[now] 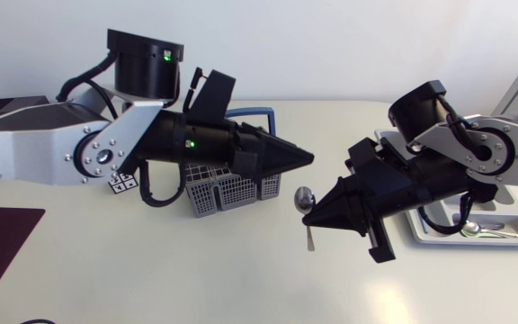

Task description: Transfer all utensils from the basket to the drawer tray.

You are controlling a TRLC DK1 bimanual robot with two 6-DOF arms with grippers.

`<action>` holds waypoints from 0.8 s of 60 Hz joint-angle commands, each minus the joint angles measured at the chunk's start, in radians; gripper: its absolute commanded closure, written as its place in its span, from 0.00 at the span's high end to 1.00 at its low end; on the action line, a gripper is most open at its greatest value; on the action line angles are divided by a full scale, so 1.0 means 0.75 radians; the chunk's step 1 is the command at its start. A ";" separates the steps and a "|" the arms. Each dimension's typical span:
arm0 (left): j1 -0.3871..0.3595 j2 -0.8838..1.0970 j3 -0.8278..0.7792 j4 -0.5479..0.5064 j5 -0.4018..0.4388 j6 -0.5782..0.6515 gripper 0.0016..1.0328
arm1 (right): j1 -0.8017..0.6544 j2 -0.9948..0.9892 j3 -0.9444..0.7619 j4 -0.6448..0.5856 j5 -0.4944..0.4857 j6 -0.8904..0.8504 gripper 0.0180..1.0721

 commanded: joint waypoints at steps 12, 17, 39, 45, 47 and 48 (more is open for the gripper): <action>0.129 -0.033 0.072 -0.088 -0.243 0.024 0.92 | -0.436 0.019 -0.053 -0.051 0.171 -0.286 0.05; 0.166 -0.035 0.072 -0.150 -0.360 0.063 0.92 | -0.599 0.027 -0.064 -0.025 0.282 -0.394 0.05; 0.177 -0.111 -0.014 -0.301 -0.724 0.278 0.92 | -1.262 0.199 -0.045 0.221 0.460 -0.821 0.05; 0.179 -0.123 -0.034 -0.313 -0.750 0.286 0.92 | -1.377 0.267 -0.049 0.325 0.486 -0.907 0.05; 0.181 -0.129 -0.043 -0.317 -0.759 0.286 0.92 | -1.413 0.295 -0.056 0.362 0.509 -0.944 0.05; 0.181 -0.133 -0.047 -0.317 -0.763 0.286 0.92 | -1.424 0.303 -0.060 0.388 0.519 -0.952 0.05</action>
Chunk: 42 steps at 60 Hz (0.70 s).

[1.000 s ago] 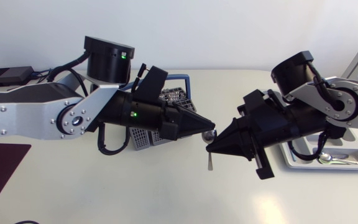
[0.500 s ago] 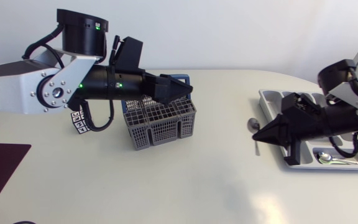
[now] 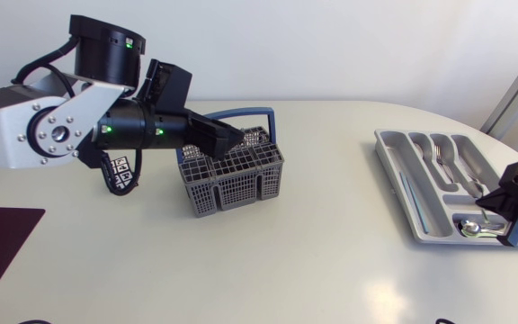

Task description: Transfer all utensils from the basket to the drawer tray.

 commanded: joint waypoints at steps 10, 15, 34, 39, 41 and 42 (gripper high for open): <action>0.008 -0.048 -0.067 -0.031 -0.037 0.030 0.92 | -0.139 0.179 -0.051 0.207 0.069 -0.174 0.05; 0.006 -0.048 -0.071 -0.045 -0.053 0.030 0.92 | -0.156 0.208 -0.063 0.270 0.090 -0.181 0.05; 0.085 -0.118 -0.094 -0.103 -0.098 0.067 0.93 | -0.139 0.204 -0.198 0.458 0.143 -0.222 0.32; 0.130 -0.144 -0.102 -0.123 -0.098 0.075 0.93 | -0.139 0.139 -0.223 0.452 0.143 -0.228 0.67; 0.149 -0.153 -0.102 -0.131 -0.098 0.075 0.93 | -0.141 0.106 -0.233 0.450 0.141 -0.232 0.70; 0.159 -0.155 -0.102 -0.133 -0.098 0.075 0.93 | -0.143 0.085 -0.237 0.450 0.141 -0.232 0.72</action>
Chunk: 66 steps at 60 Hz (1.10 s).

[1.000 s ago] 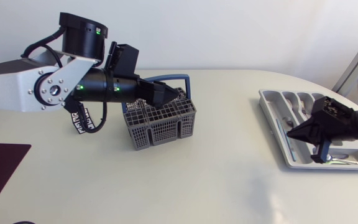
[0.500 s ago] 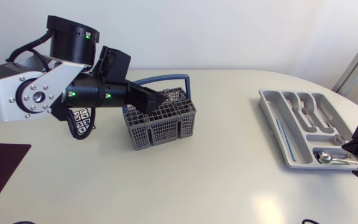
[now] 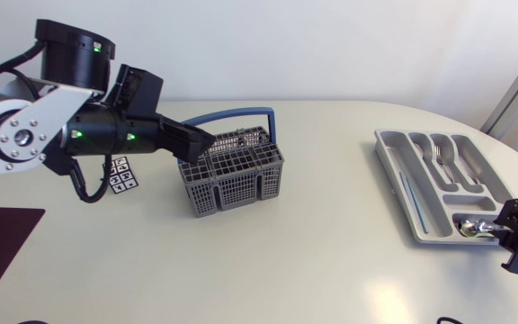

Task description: Transfer all utensils from the basket to the drawer tray.

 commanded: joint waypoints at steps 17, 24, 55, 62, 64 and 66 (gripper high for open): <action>0.187 -0.081 -0.092 -0.051 -0.009 0.033 0.93 | 0.115 -0.500 0.005 -0.365 -0.061 0.121 0.85; 0.234 -0.067 -0.119 -0.053 -0.009 0.033 0.93 | 0.342 -0.616 0.009 -0.434 -0.014 0.334 0.85; 0.357 0.146 -0.188 -0.006 -0.019 0.094 0.93 | 1.361 -0.222 0.292 -0.232 0.291 1.238 0.84; 0.349 0.228 -0.170 0.033 -0.019 0.094 0.93 | 1.445 -0.040 0.431 -0.230 0.280 1.324 0.78; 0.347 0.256 -0.157 0.039 -0.024 0.092 0.93 | 1.469 0.005 0.467 -0.230 0.278 1.340 0.72; 0.343 0.291 -0.141 0.039 -0.034 0.092 0.92 | 1.494 0.053 0.506 -0.230 0.276 1.359 0.65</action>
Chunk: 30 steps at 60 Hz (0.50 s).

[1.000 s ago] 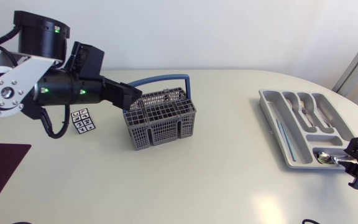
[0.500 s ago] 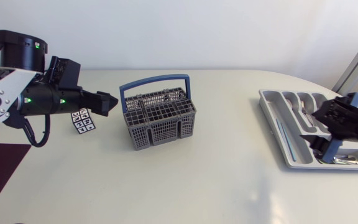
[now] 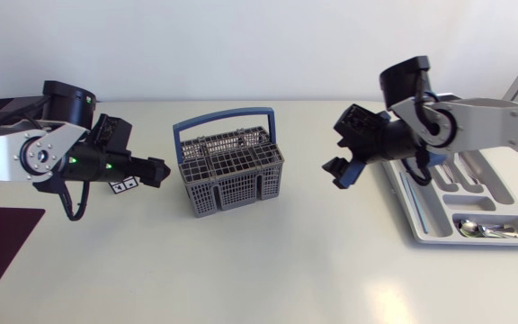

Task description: Transfer all utensils from the basket to the drawer tray.

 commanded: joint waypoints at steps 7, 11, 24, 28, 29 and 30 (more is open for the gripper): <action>-0.020 0.163 0.054 0.024 -0.022 0.024 0.88 | 0.103 0.272 0.219 0.001 -0.032 0.145 0.37; -0.026 0.206 0.075 0.036 -0.024 0.022 0.83 | 0.120 0.345 0.291 -0.012 -0.068 0.167 0.19; -0.057 0.335 0.149 0.130 -0.026 0.009 0.82 | 0.140 0.490 0.458 -0.089 -0.169 0.216 0.11; -0.071 0.353 0.161 0.169 -0.024 0.003 0.82 | 0.142 0.499 0.465 -0.097 -0.218 0.216 0.11; -0.079 0.355 0.165 0.169 -0.024 0.001 0.82 | 0.142 0.497 0.463 -0.099 -0.232 0.216 0.11; -0.085 0.357 0.169 0.171 -0.024 0.001 0.82 | 0.144 0.495 0.458 -0.099 -0.252 0.214 0.11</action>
